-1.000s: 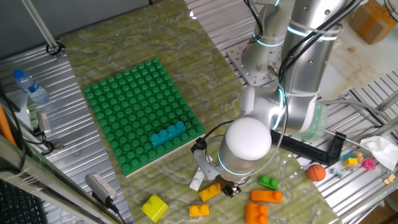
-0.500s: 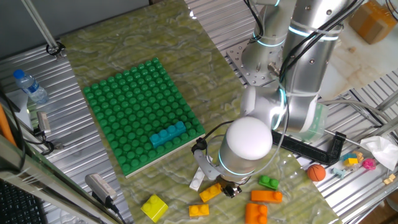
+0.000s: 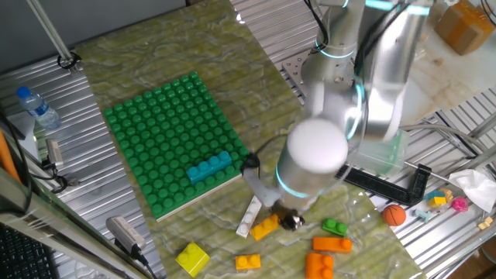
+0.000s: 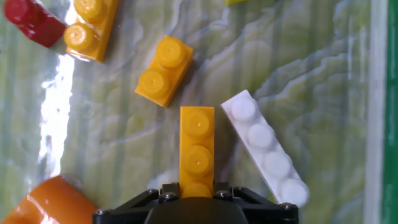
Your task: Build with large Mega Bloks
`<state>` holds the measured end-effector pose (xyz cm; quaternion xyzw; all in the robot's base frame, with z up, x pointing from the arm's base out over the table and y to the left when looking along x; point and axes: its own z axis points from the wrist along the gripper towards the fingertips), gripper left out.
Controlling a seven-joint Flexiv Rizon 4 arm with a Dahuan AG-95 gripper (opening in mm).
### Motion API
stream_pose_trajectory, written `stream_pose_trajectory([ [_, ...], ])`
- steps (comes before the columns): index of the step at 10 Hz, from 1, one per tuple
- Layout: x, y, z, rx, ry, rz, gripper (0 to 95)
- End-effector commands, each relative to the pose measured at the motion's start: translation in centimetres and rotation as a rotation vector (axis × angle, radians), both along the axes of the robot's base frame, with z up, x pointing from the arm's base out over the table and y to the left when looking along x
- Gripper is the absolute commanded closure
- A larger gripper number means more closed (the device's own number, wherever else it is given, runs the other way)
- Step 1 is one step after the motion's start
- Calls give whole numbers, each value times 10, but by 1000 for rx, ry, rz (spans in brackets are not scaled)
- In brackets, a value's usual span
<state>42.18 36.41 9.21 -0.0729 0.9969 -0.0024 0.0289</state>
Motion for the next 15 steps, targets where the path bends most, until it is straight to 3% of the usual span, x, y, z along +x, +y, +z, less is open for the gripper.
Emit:
stream_pose_trajectory([
  [1, -1, -20, 30, -11, -5, -16, 950],
  [2, 1, -35, 47, -24, 11, -24, 950],
  [3, 3, -44, 55, -35, 18, -29, 950],
  [5, 13, -71, 63, -43, -3, -49, 950],
  [6, 18, -77, 65, -39, -4, -55, 950],
  [7, 33, -94, 64, -40, 4, -62, 950],
  [10, 49, -113, 55, -49, 6, -58, 950],
  [11, 49, -113, 55, -43, 21, -45, 950],
  [12, 49, -113, 55, 22, 53, -62, 950],
  [14, 49, -113, 55, -6, 45, -119, 950],
  [15, 49, -113, 55, -3, 33, -141, 950],
])
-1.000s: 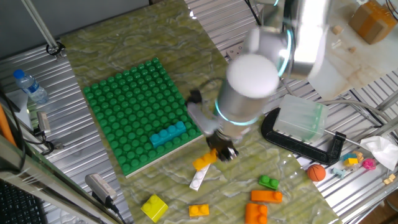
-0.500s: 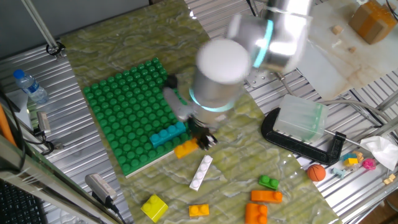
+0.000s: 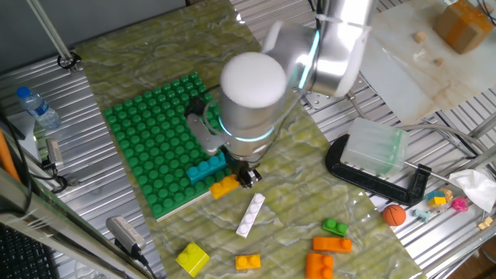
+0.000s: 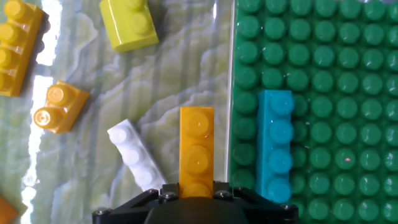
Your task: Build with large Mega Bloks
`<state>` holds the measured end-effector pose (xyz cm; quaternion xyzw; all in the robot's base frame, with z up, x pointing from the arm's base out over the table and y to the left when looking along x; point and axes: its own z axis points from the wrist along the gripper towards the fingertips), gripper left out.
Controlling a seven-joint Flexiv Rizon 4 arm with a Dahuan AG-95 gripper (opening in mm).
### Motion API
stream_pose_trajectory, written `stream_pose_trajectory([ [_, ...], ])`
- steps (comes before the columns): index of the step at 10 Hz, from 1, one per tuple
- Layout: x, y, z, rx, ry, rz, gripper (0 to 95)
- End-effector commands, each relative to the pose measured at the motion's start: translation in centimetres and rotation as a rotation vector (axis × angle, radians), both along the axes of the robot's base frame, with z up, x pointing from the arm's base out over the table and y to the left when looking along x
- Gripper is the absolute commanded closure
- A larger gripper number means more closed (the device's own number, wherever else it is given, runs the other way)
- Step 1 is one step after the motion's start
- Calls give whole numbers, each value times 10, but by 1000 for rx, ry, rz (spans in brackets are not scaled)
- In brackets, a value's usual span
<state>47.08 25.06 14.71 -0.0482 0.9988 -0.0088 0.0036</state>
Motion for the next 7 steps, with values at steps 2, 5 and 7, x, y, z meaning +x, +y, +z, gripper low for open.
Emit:
stream_pose_trajectory([
  [2, 0, 1, 0, 2, -44, -128, 950],
  [5, 2, -22, 4, -68, -51, -99, 950],
  [7, 5, -56, 7, -84, -56, -51, 950],
])
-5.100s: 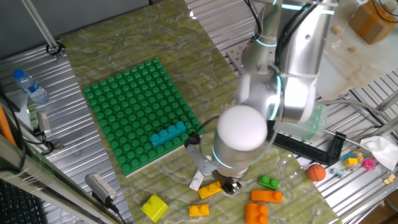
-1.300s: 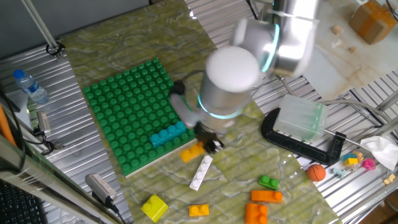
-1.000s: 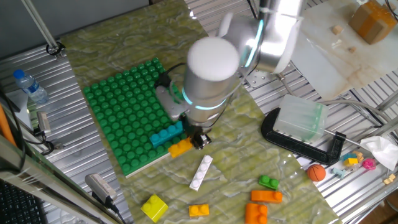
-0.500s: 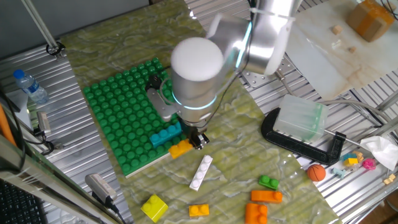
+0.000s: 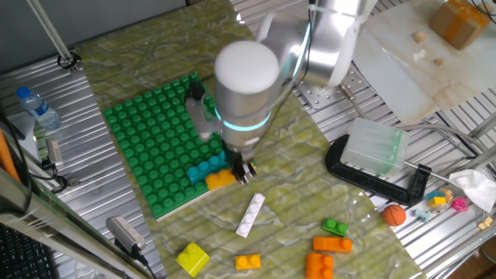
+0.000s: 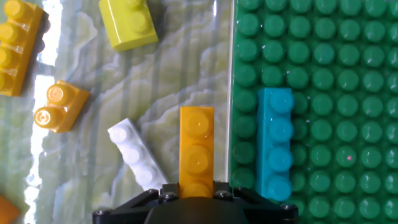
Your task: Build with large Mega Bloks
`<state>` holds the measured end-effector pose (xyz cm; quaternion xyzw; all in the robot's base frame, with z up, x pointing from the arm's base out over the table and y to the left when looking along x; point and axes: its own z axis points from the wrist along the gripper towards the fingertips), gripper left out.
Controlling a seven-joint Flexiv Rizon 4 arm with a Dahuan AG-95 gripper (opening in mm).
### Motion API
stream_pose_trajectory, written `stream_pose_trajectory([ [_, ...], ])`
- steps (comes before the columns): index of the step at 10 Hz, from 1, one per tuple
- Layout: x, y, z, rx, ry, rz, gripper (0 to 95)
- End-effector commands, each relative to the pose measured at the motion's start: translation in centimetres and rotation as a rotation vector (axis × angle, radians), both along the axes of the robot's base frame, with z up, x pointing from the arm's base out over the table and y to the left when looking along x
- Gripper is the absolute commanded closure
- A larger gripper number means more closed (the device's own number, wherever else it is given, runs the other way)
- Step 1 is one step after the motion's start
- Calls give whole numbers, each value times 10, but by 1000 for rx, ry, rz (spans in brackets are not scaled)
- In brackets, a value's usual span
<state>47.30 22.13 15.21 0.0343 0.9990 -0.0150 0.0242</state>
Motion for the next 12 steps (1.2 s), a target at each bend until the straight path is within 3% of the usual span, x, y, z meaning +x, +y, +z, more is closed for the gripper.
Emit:
stream_pose_trajectory([
  [1, 3, -41, 1, -83, -7, 124, 950],
  [2, 3, -42, 1, -83, -7, 124, 950],
  [4, 18, -56, -20, -109, -23, 168, 950],
  [5, 22, -61, -29, -100, -26, 185, 950],
  [9, 26, -63, -35, -90, -31, 162, 950],
  [10, 27, -63, -35, -74, -27, 137, 950],
  [11, 28, -62, -34, -29, -22, 96, 950],
  [12, 29, -62, -34, -18, -23, 79, 950],
])
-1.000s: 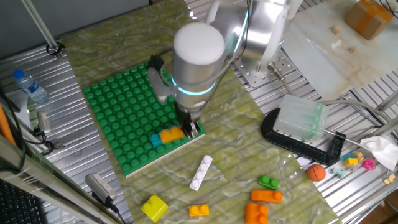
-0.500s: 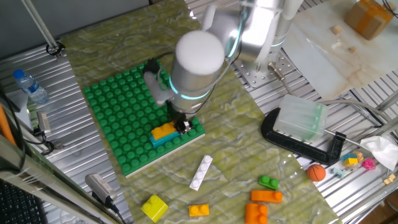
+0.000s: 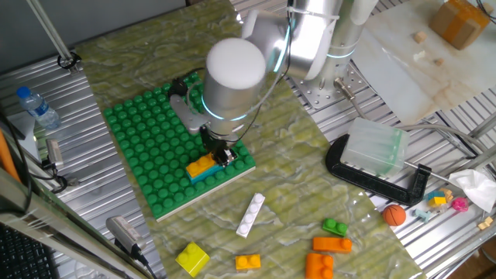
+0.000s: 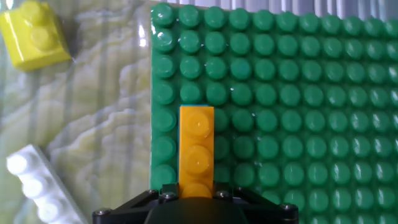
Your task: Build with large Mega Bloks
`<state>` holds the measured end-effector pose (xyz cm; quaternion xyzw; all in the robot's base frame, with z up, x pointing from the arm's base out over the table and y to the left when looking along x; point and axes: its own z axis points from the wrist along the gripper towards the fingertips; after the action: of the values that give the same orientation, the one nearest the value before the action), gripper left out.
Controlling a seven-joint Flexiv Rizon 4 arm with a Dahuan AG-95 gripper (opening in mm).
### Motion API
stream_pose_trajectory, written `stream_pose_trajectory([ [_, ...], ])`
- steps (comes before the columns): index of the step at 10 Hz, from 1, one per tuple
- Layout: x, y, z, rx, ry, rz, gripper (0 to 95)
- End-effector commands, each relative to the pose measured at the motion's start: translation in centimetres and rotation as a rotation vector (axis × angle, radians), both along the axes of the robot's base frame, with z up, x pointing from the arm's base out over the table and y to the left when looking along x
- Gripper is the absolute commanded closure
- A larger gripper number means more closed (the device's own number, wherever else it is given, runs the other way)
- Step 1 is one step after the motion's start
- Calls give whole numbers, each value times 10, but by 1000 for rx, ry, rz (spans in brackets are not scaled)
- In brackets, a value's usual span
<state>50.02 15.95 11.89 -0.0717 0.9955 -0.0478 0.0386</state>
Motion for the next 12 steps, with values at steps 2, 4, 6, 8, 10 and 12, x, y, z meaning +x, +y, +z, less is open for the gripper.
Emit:
stream_pose_trajectory([
  [2, 1, 0, 1, 54, -10, -141, 950],
  [4, 1, -1, 0, 50, -8, -143, 950],
  [6, 2, -2, -4, 49, 2, -132, 950],
  [8, 1, -1, -3, 47, 11, -119, 950],
  [10, 1, 0, -1, 44, 11, -106, 950],
  [12, 2, 1, -4, 41, 17, -112, 950],
])
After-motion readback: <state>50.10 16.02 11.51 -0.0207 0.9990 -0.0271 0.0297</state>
